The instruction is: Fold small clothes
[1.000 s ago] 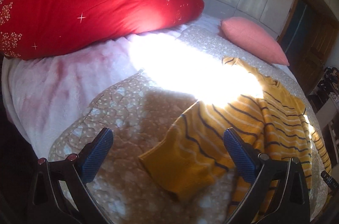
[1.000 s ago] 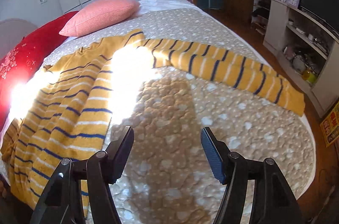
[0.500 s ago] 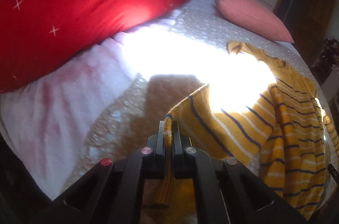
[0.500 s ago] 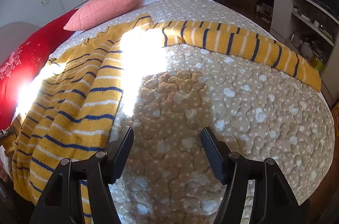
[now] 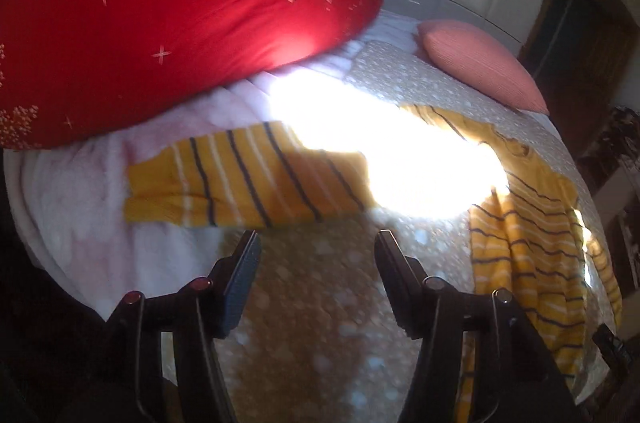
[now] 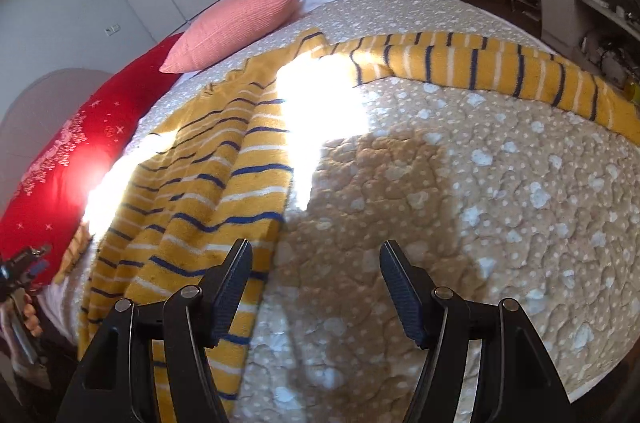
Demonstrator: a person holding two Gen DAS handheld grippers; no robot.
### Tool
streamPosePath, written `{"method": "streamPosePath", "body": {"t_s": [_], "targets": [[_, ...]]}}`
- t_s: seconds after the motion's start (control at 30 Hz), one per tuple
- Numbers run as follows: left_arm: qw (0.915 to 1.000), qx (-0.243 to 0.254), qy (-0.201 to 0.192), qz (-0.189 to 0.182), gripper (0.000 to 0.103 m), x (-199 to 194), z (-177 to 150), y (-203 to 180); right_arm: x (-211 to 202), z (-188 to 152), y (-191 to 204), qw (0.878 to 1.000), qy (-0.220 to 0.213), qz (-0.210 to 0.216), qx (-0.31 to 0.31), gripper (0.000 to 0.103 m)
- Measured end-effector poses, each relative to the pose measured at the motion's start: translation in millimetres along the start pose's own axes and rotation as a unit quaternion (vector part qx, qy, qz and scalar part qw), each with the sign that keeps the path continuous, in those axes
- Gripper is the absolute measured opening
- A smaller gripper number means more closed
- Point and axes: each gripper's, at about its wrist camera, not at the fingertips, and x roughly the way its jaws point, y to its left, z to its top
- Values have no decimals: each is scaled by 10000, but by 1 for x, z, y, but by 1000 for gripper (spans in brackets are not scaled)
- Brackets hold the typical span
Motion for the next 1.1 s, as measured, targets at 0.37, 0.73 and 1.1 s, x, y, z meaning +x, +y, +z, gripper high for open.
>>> {"method": "streamPosePath", "body": {"t_s": [0.37,0.73,1.1], "targets": [[9834,575,936,-1441,69,19,-83,-91,5,-58,27,9904,632,1223,-110,72],[9901,551,1054,-751,9,-14,-94,-110,-11,-63,33,9863,723,1405,-482,9],[9880,76,1481,-442,26,-30,-140,-79,-69,-74,-28,9953,523,797,-146,9]]}}
